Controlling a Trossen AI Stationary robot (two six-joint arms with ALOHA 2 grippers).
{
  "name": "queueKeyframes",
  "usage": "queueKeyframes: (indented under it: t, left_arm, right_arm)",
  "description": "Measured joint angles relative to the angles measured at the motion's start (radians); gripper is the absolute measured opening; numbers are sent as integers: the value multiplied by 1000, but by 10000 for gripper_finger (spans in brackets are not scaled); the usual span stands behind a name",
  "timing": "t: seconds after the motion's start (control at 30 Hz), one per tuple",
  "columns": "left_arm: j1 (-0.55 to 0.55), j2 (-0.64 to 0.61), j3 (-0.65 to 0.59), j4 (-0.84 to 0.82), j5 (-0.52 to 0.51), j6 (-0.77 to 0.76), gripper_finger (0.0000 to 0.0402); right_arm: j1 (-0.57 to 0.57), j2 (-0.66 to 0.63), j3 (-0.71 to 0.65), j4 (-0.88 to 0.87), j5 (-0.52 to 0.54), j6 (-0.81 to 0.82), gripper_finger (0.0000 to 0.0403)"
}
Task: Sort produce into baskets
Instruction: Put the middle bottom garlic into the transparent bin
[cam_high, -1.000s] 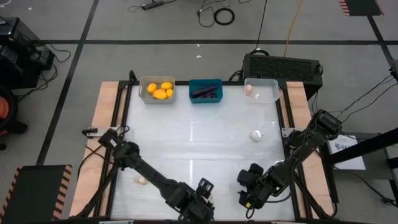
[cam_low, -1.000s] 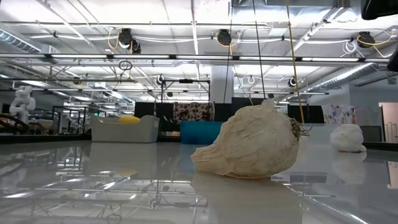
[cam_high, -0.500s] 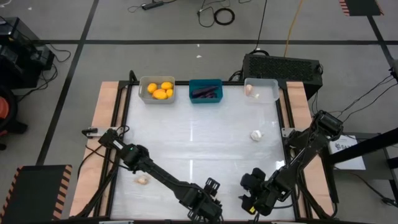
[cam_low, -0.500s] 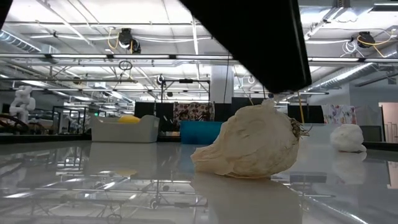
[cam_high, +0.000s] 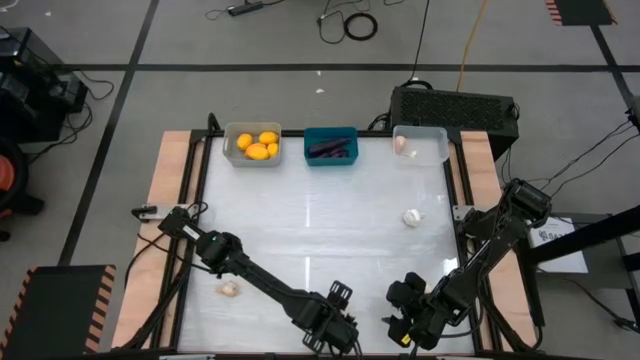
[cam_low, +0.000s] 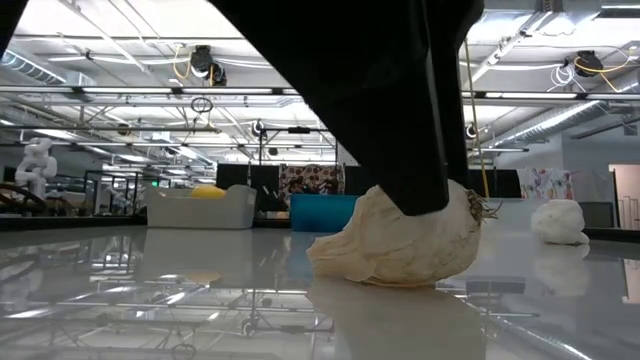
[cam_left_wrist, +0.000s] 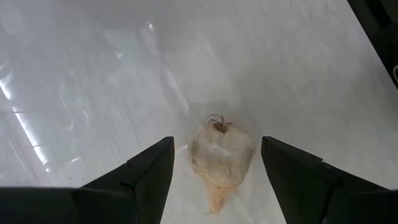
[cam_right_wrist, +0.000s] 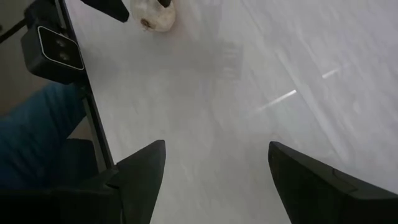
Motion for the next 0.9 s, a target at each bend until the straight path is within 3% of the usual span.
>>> queueKeyframes:
  t: [0.9]
  left_arm:
    - [34,56,2,-22,94,-7,241]
  right_arm:
    - [1,0,0,3,6,7,277]
